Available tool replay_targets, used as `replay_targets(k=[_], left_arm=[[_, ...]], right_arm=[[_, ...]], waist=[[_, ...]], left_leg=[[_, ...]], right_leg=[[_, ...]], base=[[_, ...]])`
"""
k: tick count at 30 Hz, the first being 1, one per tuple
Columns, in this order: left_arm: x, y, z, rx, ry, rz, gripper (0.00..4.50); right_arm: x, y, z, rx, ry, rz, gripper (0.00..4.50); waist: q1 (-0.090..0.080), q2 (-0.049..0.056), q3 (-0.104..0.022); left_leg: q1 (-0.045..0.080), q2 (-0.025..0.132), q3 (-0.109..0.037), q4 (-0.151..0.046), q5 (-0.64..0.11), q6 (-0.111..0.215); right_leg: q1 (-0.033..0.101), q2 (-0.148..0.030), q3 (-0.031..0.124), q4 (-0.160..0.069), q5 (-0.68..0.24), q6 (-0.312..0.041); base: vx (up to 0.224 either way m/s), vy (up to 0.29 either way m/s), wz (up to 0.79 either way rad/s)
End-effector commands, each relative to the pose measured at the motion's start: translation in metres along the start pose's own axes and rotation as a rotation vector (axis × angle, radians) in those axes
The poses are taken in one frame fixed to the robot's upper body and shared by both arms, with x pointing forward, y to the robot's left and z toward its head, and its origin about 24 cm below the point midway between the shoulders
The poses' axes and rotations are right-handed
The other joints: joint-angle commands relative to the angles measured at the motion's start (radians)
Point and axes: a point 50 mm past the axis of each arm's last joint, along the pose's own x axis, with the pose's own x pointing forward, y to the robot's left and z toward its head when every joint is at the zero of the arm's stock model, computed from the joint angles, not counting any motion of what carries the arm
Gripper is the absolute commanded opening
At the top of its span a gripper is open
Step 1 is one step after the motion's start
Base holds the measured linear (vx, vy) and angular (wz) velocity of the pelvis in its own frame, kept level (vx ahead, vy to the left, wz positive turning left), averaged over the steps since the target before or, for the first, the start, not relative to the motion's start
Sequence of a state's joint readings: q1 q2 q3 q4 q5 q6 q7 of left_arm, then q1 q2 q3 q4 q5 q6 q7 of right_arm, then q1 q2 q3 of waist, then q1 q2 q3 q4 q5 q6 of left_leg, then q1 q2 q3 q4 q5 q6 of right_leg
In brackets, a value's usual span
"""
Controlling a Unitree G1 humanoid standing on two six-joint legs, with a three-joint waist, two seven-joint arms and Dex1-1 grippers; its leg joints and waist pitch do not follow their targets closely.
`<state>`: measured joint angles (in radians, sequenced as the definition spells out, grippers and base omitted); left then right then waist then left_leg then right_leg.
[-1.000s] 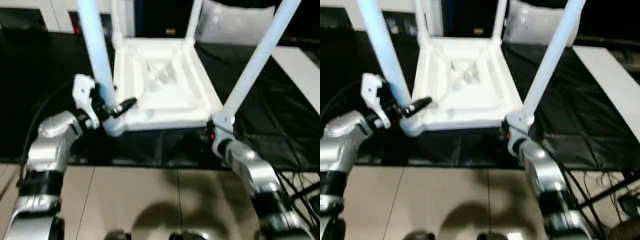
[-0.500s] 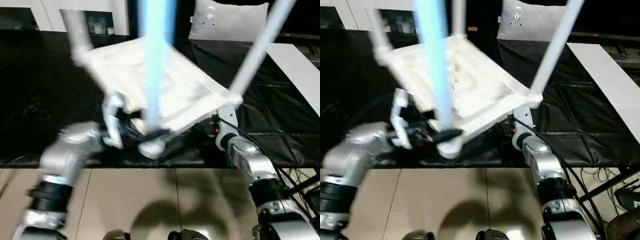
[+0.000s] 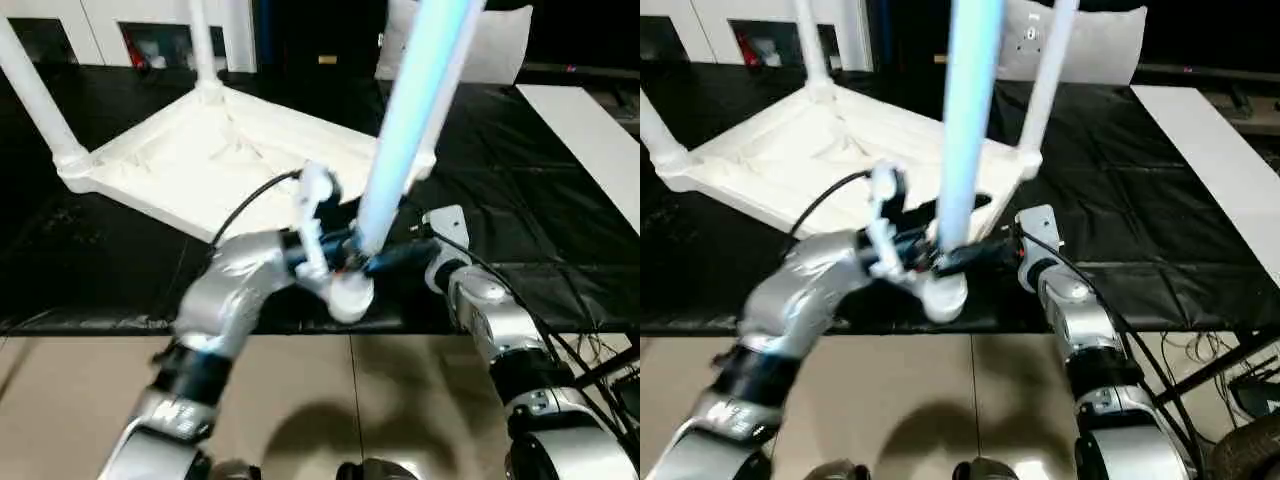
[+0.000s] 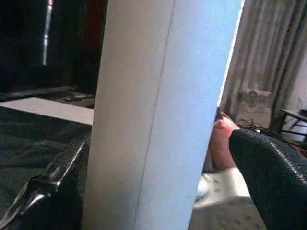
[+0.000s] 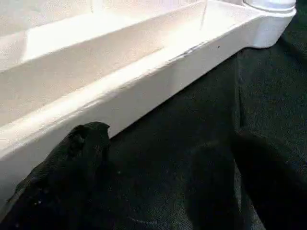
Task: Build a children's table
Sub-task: Rotate table base
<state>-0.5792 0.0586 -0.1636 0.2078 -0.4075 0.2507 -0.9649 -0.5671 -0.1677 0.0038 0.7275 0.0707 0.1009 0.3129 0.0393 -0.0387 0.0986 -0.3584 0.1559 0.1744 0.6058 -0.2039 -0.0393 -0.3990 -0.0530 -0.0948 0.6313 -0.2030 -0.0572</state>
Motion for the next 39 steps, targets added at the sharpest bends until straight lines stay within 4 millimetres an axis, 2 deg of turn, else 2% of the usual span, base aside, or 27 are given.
replay_targets(k=[1, 5, 7, 10, 11, 12, 13, 14, 17, 19, 21, 22, 23, 24, 25, 26, 28, 29, 30, 31, 32, 34, 35, 36, 37, 38, 39], left_arm=[[0.013, -0.003, 0.005, 0.03, -0.016, -0.023, 4.44], [0.019, 0.024, 0.011, 0.101, -0.062, 0.195, 4.44], [0.021, 0.043, 0.013, 0.162, -0.046, 0.37, 4.44], [0.018, 0.053, 0.006, 0.202, 0.016, 0.443, 4.44], [0.018, 0.053, 0.006, 0.202, 0.016, 0.443, 4.44], [0.016, 0.055, 0.003, 0.215, 0.032, 0.471, 4.44], [0.016, 0.055, 0.003, 0.215, 0.032, 0.471, 4.44], [0.013, 0.056, 0.001, 0.217, 0.022, 0.486, 4.44], [0.01, 0.054, -0.002, 0.206, -0.023, 0.504, 4.44], [0.007, 0.05, -0.002, 0.206, -0.058, 0.5, 4.44], [-0.001, 0.034, -0.006, 0.163, -0.097, 0.415, 4.44], [-0.003, 0.03, -0.008, 0.159, -0.097, 0.395, 4.44], [-0.006, 0.024, -0.011, 0.155, -0.095, 0.37, 4.44], [-0.016, 0.013, -0.019, 0.134, -0.073, 0.34, 4.44], [-0.018, 0.011, -0.02, 0.13, -0.067, 0.341, 4.44], [-0.021, 0.009, -0.022, 0.124, -0.057, 0.343, 4.44], [-0.034, 0.004, -0.026, 0.109, -0.033, 0.37, 4.44], [-0.034, 0.004, -0.026, 0.109, -0.033, 0.37, 4.44], [-0.052, -0.001, -0.027, 0.107, -0.029, 0.452, 4.44], [-0.066, -0.002, -0.027, 0.106, -0.011, 0.546, 4.44], [-0.076, -0.003, -0.027, 0.104, 0.005, 0.609, 4.44], [-0.099, -0.005, -0.03, 0.094, 0.042, 0.796, 4.44], [-0.099, -0.005, -0.03, 0.094, 0.042, 0.796, 4.44], [-0.108, -0.004, -0.031, 0.091, 0.049, 0.872, 4.44], [-0.117, -0.005, -0.03, 0.082, 0.019, 0.968, 4.44], [-0.127, -0.006, -0.031, 0.087, 0.021, 1.053, 4.44], [-0.131, -0.007, -0.033, 0.092, 0.039, 1.088, 4.44]], right_arm=[[0.006, 0.013, 0.012, -0.006, -0.052, 0.066, 4.5], [0.004, 0.002, 0.012, 0.006, -0.068, -0.011, 4.5], [0.0, -0.005, 0.011, 0.008, -0.079, -0.046, 4.5], [-0.007, -0.011, 0.007, 0.012, -0.087, -0.062, 4.5], [-0.007, -0.011, 0.007, 0.012, -0.087, -0.062, 4.5], [-0.01, -0.013, 0.006, 0.01, -0.092, -0.067, 4.5], [-0.01, -0.013, 0.006, 0.01, -0.092, -0.067, 4.5], [-0.015, -0.016, 0.005, 0.012, -0.106, -0.07, 4.5], [-0.026, -0.019, 0.005, 0.001, -0.14, -0.081, 4.5], [-0.032, -0.019, 0.006, -0.007, -0.164, -0.072, 4.5], [-0.045, -0.017, 0.009, -0.001, -0.204, -0.055, 4.5], [-0.047, -0.016, 0.01, 0.0, -0.211, -0.053, 4.5], [-0.051, -0.015, 0.011, 0.002, -0.22, -0.05, 4.5], [-0.058, -0.012, 0.012, 0.014, -0.231, -0.044, 4.5], [-0.059, -0.011, 0.012, 0.015, -0.231, -0.043, 4.5], [-0.061, -0.01, 0.012, 0.016, -0.233, -0.041, 4.5], [-0.067, -0.004, 0.012, 0.01, -0.232, -0.019, 4.5], [-0.067, -0.004, 0.012, 0.01, -0.232, -0.019, 4.5], [-0.075, 0.003, 0.012, 0.025, -0.23, -0.015, 4.5], [-0.079, 0.006, 0.011, 0.048, -0.22, -0.026, 4.5], [-0.082, 0.008, 0.011, 0.066, -0.21, -0.034, 4.5], [-0.089, 0.015, 0.006, 0.076, -0.147, -0.061, 4.5], [-0.089, 0.015, 0.006, 0.076, -0.147, -0.061, 4.5], [-0.091, 0.017, 0.003, 0.071, -0.113, -0.078, 4.5], [-0.093, 0.019, 0.0, 0.079, -0.086, -0.092, 4.5], [-0.094, 0.02, 0.001, 0.087, -0.103, -0.102, 4.5], [-0.095, 0.019, 0.002, 0.089, -0.12, -0.105, 4.5]], waist=[[0.012, 0.011, -0.089], [0.016, 0.014, -0.09], [0.019, 0.01, -0.089], [0.023, 0.009, -0.085], [0.023, 0.009, -0.085], [0.027, 0.016, -0.085], [0.028, 0.012, -0.088], [0.029, 0.016, -0.088], [0.033, 0.014, -0.089], [0.034, 0.013, -0.086], [0.036, 0.013, -0.086], [0.034, 0.007, -0.084], [0.034, 0.007, -0.084], [0.034, 0.014, -0.084], [0.031, 0.017, -0.079], [0.03, 0.019, -0.079], [0.028, 0.025, -0.068], [0.028, 0.025, -0.068], [0.026, 0.025, -0.065], [0.025, 0.024, -0.063], [0.02, 0.022, -0.054], [0.012, 0.017, -0.055], [0.012, 0.017, -0.055], [0.009, 0.019, -0.051], [0.009, 0.014, -0.051], [0.006, -0.004, -0.05], [0.007, -0.003, -0.045]], left_leg=[[-0.003, 0.077, -0.029, -0.057, -0.031, 0.095], [0.0, 0.074, -0.028, -0.055, -0.051, 0.095], [-0.002, 0.072, -0.03, -0.056, -0.071, 0.092], [0.0, 0.071, -0.029, -0.058, -0.096, 0.087], [0.0, 0.071, -0.029, -0.058, -0.096, 0.087], [-0.001, 0.07, -0.03, -0.058, -0.095, 0.087], [-0.001, 0.072, -0.029, -0.057, -0.089, 0.086], [-0.002, 0.071, -0.03, -0.057, -0.084, 0.088], [-0.003, 0.073, -0.03, -0.058, -0.083, 0.103], [-0.006, 0.073, -0.03, -0.058, -0.089, 0.109], [-0.005, 0.077, -0.031, -0.059, -0.093, 0.112], [-0.009, 0.078, -0.03, -0.06, -0.077, 0.127], [-0.009, 0.078, -0.03, -0.06, -0.077, 0.127], [-0.007, 0.086, -0.031, -0.061, -0.071, 0.136], [-0.008, 0.086, -0.029, -0.064, -0.089, 0.137], [-0.005, 0.086, -0.029, -0.064, -0.102, 0.129], [-0.001, 0.087, -0.03, -0.071, -0.156, 0.097], [-0.001, 0.087, -0.03, -0.071, -0.156, 0.097], [0.001, 0.091, -0.034, -0.076, -0.206, 0.07], [-0.001, 0.094, -0.035, -0.079, -0.204, 0.069], [-0.003, 0.092, -0.035, -0.084, -0.229, 0.063], [-0.007, 0.088, -0.036, -0.086, -0.206, 0.055], [-0.007, 0.088, -0.036, -0.086, -0.206, 0.055], [-0.005, 0.08, -0.035, -0.084, -0.219, 0.053], [-0.005, 0.077, -0.034, -0.083, -0.217, 0.05], [-0.003, 0.079, -0.033, -0.084, -0.222, 0.052], [0.004, 0.079, -0.035, -0.085, -0.284, 0.041]], right_leg=[[0.082, -0.113, 0.077, -0.069, 0.016, -0.253], [0.08, -0.11, 0.077, -0.076, -0.003, -0.247], [0.082, -0.11, 0.074, -0.083, -0.051, -0.223], [0.079, -0.113, 0.074, -0.092, -0.134, -0.194], [0.079, -0.113, 0.074, -0.092, -0.134, -0.194], [0.078, -0.114, 0.074, -0.094, -0.157, -0.183], [0.078, -0.114, 0.075, -0.092, -0.147, -0.185], [0.078, -0.114, 0.074, -0.092, -0.138, -0.188], [0.077, -0.113, 0.073, -0.091, -0.106, -0.192], [0.078, -0.114, 0.073, -0.093, -0.115, -0.191], [0.078, -0.117, 0.074, -0.092, -0.13, -0.19], [0.074, -0.115, 0.075, -0.089, -0.096, -0.197], [0.074, -0.115, 0.075, -0.089, -0.096, -0.197], [0.068, -0.115, 0.075, -0.084, -0.084, -0.205], [0.061, -0.113, 0.074, -0.091, -0.113, -0.197], [0.061, -0.112, 0.074, -0.091, -0.132, -0.196], [0.054, -0.11, 0.075, -0.102, -0.207, -0.18], [0.054, -0.11, 0.075, -0.102, -0.207, -0.18], [0.054, -0.11, 0.074, -0.105, -0.268, -0.158], [0.055, -0.113, 0.076, -0.106, -0.266, -0.154], [0.05, -0.108, 0.074, -0.11, -0.309, -0.139], [0.052, -0.103, 0.074, -0.11, -0.3, -0.121], [0.052, -0.103, 0.074, -0.11, -0.3, -0.121], [0.047, -0.102, 0.074, -0.12, -0.346, -0.098], [0.047, -0.104, 0.074, -0.124, -0.373, -0.081], [0.046, -0.105, 0.074, -0.129, -0.392, -0.073], [0.044, -0.11, 0.071, -0.134, -0.488, -0.048]], base=[[0.0, 0.0, 0.0], [0.0, 0.0, 0.0], [0.0, 0.0, 0.0], [0.0, 0.0, 0.0], [0.0, 0.0, 0.0], [0.0, 0.0, 0.0], [0.0, 0.0, 0.0], [0.0, 0.0, 0.0], [0.0, 0.0, 0.0], [0.0, 0.0, 0.0], [0.0, 0.0, 0.0], [0.0, 0.0, 0.0], [0.0, 0.0, 0.0], [0.0, 0.0, 0.0], [0.0, 0.0, 0.0], [0.0, 0.0, 0.0], [0.0, 0.0, 0.0], [0.0, 0.0, 0.0], [0.0, 0.0, 0.0], [0.0, 0.0, 0.0], [0.0, 0.0, 0.0], [0.0, 0.0, 0.0], [0.0, 0.0, 0.0], [0.0, 0.0, 0.0], [0.0, 0.0, 0.0], [0.0, 0.0, 0.0], [0.0, 0.0, 0.0]])
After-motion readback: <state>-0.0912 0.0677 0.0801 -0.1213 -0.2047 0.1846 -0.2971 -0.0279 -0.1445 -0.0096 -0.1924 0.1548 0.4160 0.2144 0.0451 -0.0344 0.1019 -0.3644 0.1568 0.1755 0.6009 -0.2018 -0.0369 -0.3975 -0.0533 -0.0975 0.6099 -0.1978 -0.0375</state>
